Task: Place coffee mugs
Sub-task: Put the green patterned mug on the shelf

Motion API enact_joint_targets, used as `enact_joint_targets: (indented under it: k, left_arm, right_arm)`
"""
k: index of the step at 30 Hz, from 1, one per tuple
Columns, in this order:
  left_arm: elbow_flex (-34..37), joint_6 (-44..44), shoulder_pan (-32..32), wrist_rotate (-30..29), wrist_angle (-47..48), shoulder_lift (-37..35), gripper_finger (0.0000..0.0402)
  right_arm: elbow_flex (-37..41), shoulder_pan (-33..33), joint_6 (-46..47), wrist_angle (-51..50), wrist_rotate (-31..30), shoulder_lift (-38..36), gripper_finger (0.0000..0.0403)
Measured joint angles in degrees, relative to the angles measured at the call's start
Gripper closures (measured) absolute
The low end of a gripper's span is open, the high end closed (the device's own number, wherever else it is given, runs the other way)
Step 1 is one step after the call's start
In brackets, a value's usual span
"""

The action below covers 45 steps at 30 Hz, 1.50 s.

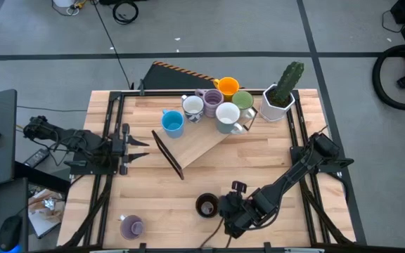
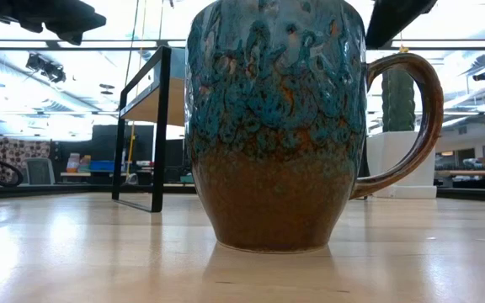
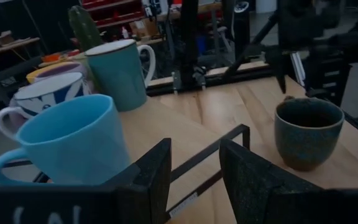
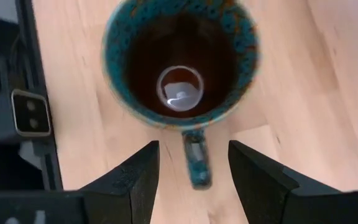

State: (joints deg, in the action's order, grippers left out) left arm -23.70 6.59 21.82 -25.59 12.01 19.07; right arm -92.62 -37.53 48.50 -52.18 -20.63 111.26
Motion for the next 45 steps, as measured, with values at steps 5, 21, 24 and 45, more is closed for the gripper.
enact_joint_targets:
  k: [5, 21, 24, 45]
  left_arm:
    - [-0.1, -1.0, 0.0, -0.1, 0.9, -0.7, 0.0260]
    - [0.0, -9.0, 0.0, -0.1, 3.6, 0.4, 0.0260]
    - [0.0, -9.0, 0.0, -0.1, 3.8, 0.4, 0.0260]
    - [0.0, -10.2, 0.0, -0.1, 4.1, 0.4, 0.0260]
  right_arm:
    - [0.1, -0.4, -1.9, -0.7, -2.4, 0.9, 0.0206]
    - [0.2, 1.5, -2.2, -0.2, 1.1, 3.7, 0.0221]
    - [0.2, 2.1, -2.1, 0.1, 4.2, 3.8, 0.0241]
    - [-0.3, 2.6, 0.9, -3.9, 2.2, 3.8, 0.0337]
